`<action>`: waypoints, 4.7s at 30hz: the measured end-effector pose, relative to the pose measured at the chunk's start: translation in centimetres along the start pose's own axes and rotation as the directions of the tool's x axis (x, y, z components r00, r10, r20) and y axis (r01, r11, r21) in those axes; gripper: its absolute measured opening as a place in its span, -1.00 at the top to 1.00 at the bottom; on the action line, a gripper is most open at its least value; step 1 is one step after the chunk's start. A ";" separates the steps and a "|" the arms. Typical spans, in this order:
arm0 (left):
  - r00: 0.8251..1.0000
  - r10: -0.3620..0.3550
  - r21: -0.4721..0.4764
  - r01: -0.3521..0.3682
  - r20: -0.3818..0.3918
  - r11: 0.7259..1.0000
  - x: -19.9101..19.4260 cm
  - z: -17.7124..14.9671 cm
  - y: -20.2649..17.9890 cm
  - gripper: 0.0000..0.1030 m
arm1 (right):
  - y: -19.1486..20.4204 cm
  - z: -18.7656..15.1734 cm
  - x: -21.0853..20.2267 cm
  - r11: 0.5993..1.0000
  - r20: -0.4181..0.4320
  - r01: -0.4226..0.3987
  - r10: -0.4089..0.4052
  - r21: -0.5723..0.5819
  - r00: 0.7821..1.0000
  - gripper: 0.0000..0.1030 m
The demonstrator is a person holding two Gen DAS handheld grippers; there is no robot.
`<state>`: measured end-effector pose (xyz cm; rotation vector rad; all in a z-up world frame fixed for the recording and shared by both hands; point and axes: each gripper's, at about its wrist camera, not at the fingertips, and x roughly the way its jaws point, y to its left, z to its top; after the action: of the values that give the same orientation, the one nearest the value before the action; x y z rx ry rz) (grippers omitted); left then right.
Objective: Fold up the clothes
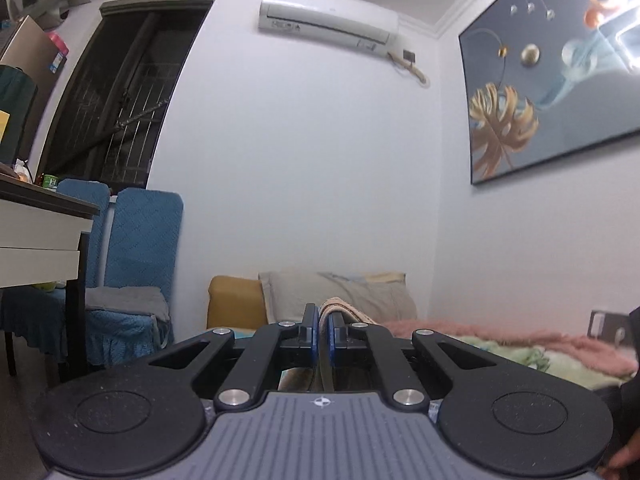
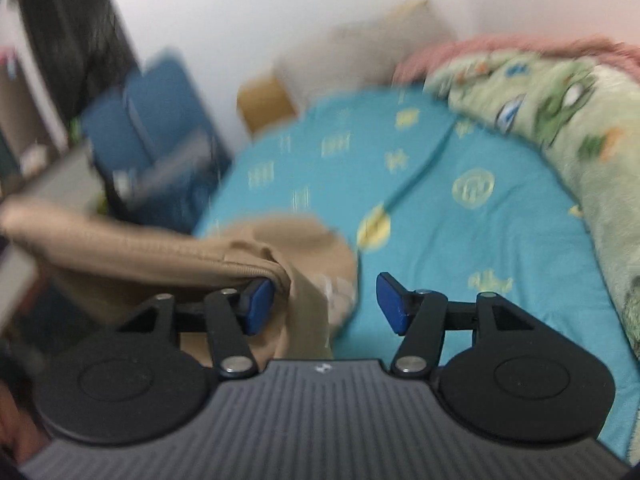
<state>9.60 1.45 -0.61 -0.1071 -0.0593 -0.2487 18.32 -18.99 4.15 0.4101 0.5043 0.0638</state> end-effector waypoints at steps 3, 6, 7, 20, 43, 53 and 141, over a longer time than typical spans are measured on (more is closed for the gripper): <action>0.997 -0.052 -0.014 0.053 0.059 0.999 -1.7 1.3 -0.5 0.90 | 0.1 1.1 -3.5 1.000 0.226 -0.011 0.009 0.005 0.974 -0.17; 0.986 -0.110 -0.022 0.113 0.125 0.993 -3.6 2.6 -1.3 0.90 | 1.1 1.7 -7.3 0.998 0.429 -0.015 0.040 -0.062 0.903 -0.19; 0.982 -0.123 -0.017 0.127 0.145 0.992 -4.2 2.9 -1.7 0.90 | 1.3 1.8 -8.4 0.996 0.476 -0.020 0.058 -0.083 0.878 -0.19; 0.875 -0.136 -0.071 0.117 -0.464 0.991 8.8 -4.1 -2.1 0.88 | -5.9 -0.6 1.5 0.969 -0.258 0.085 -0.023 0.231 0.966 -0.38; 0.757 -0.124 -0.165 0.021 -0.641 0.986 15.1 -5.9 3.7 0.24 | -2.7 -3.5 10.2 0.984 -0.316 0.178 -0.176 -0.024 0.932 0.75; 0.770 -0.154 0.004 0.200 -0.619 0.980 14.8 -7.9 -0.4 0.20 | -3.1 0.3 1.6 0.987 -0.016 0.086 -0.084 0.136 0.996 0.76; 0.891 -0.086 0.027 0.109 -0.446 0.994 11.8 -3.2 -1.7 0.95 | -5.4 -0.5 -1.8 0.962 -0.048 0.167 -0.160 0.216 0.986 0.72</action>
<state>20.73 -3.39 -2.74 0.0068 0.3874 -0.3674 16.32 -24.06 2.43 0.5829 0.5758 -0.1469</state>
